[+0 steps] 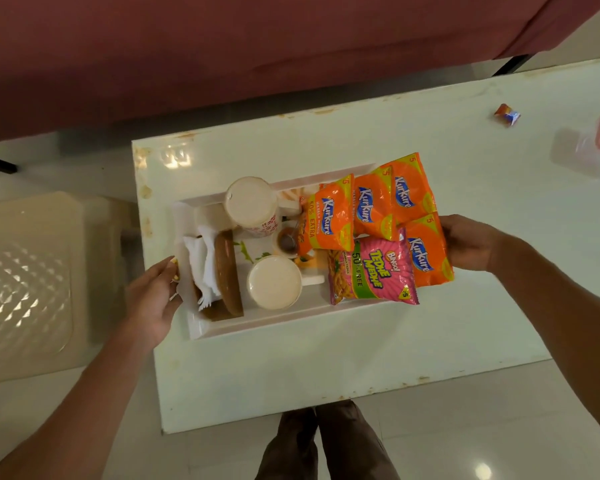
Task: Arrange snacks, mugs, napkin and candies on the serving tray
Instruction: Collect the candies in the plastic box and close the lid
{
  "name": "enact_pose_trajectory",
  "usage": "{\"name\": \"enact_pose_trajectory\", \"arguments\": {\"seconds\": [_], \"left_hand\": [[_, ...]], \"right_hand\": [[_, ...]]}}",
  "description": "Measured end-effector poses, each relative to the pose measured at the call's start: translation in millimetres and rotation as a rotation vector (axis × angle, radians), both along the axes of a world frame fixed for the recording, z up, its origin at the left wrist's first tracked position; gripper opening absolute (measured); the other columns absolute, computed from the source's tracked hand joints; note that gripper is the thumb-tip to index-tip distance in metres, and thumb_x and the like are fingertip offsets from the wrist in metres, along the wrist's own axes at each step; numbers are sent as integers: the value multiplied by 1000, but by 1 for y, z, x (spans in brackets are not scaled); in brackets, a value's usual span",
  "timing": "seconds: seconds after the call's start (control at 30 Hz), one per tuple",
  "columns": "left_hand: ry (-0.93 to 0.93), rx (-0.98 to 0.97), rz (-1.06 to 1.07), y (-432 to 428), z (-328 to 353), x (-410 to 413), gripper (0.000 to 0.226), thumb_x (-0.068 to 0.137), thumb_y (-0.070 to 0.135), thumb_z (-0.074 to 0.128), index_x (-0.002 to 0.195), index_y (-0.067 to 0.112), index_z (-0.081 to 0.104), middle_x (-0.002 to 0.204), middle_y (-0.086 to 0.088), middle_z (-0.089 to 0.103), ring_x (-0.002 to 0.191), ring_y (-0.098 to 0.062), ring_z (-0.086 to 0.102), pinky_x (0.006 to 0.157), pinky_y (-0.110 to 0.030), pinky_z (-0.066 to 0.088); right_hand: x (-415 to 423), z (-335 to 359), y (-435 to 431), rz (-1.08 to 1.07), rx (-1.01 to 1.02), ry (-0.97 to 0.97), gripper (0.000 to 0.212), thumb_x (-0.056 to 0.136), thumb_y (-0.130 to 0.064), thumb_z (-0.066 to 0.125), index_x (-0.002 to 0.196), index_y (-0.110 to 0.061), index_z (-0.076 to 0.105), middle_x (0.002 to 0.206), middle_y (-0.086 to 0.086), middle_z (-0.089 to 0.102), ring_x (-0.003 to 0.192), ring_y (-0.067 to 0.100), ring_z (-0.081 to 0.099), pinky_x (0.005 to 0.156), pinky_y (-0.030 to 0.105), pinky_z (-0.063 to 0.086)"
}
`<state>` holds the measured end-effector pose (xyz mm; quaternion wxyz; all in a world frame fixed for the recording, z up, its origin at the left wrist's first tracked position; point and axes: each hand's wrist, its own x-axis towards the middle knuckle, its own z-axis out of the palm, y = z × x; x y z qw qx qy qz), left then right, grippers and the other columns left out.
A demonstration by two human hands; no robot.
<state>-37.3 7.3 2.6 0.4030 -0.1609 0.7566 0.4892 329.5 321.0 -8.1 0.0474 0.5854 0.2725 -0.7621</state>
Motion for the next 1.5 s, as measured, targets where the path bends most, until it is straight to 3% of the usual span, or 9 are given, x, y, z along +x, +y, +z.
{"name": "enact_pose_trajectory", "arguments": {"seconds": [0.17, 0.3, 0.37, 0.53, 0.63, 0.73, 1.0, 1.27, 1.5], "left_hand": [[16, 12, 14, 2, 2, -1, 27, 99, 16, 62, 125, 17, 65, 100, -1, 70, 78, -11, 63, 78, -30, 56], [6, 6, 41, 5, 2, -1, 23, 98, 13, 63, 120, 18, 66, 94, 1, 71, 74, -10, 63, 68, -25, 57], [-1, 2, 59, 7, 1, -1, 21, 97, 12, 64, 117, 18, 67, 95, 1, 71, 74, -9, 63, 61, -22, 56], [-16, 14, 95, 9, 0, -1, 29, 96, 11, 64, 125, 13, 67, 101, 0, 71, 79, -8, 63, 85, -28, 56], [-2, 33, 100, 12, 4, -3, 31, 96, 10, 65, 126, 13, 67, 100, 0, 71, 79, -9, 62, 93, -33, 54], [18, 52, 86, 18, 10, -6, 30, 96, 11, 66, 126, 14, 68, 114, -4, 71, 90, -13, 63, 101, -37, 53], [20, 88, 49, 40, 40, 8, 23, 95, 13, 66, 117, 17, 70, 102, 0, 72, 81, -10, 66, 66, -25, 55], [10, 147, 12, 91, 54, 77, 25, 96, 11, 65, 121, 13, 69, 89, 2, 71, 72, -11, 62, 71, -27, 55], [-12, 134, 12, 143, 42, 152, 30, 96, 11, 65, 127, 12, 67, 94, 1, 70, 77, -13, 60, 83, -32, 53]], "right_hand": [[-7, -7, 4, 55, -7, -38, 25, 101, -22, 46, 112, -15, 67, 98, 9, 78, 80, 25, 77, 58, 43, 62], [-11, -5, 1, 104, 2, 0, 25, 78, -19, 64, 100, -17, 74, 93, 8, 79, 74, 24, 77, 54, 42, 61], [-11, -5, 0, 103, 31, -24, 19, 91, -19, 55, 104, -18, 70, 88, 7, 79, 71, 24, 77, 52, 42, 61], [-16, -3, -4, 87, 88, -84, 19, 101, -23, 47, 106, -22, 66, 86, 5, 79, 69, 23, 76, 63, 50, 59], [-17, 0, -4, 72, 109, -105, 19, 100, -25, 50, 110, -22, 66, 96, 8, 77, 80, 29, 75, 65, 50, 60], [-14, 8, -4, 23, 132, -126, 18, 98, -28, 52, 106, -23, 68, 91, 6, 79, 71, 25, 77, 55, 45, 61], [15, 41, 11, -52, 152, -125, 19, 97, -28, 56, 109, -19, 69, 93, 11, 79, 74, 28, 77, 53, 45, 60], [84, 53, 67, -86, 160, -177, 22, 99, -29, 54, 107, -16, 69, 91, 13, 78, 72, 30, 77, 52, 47, 60], [153, 51, 115, -96, 139, -198, 21, 100, -28, 53, 106, -16, 69, 89, 13, 78, 70, 30, 76, 52, 48, 60]]}}
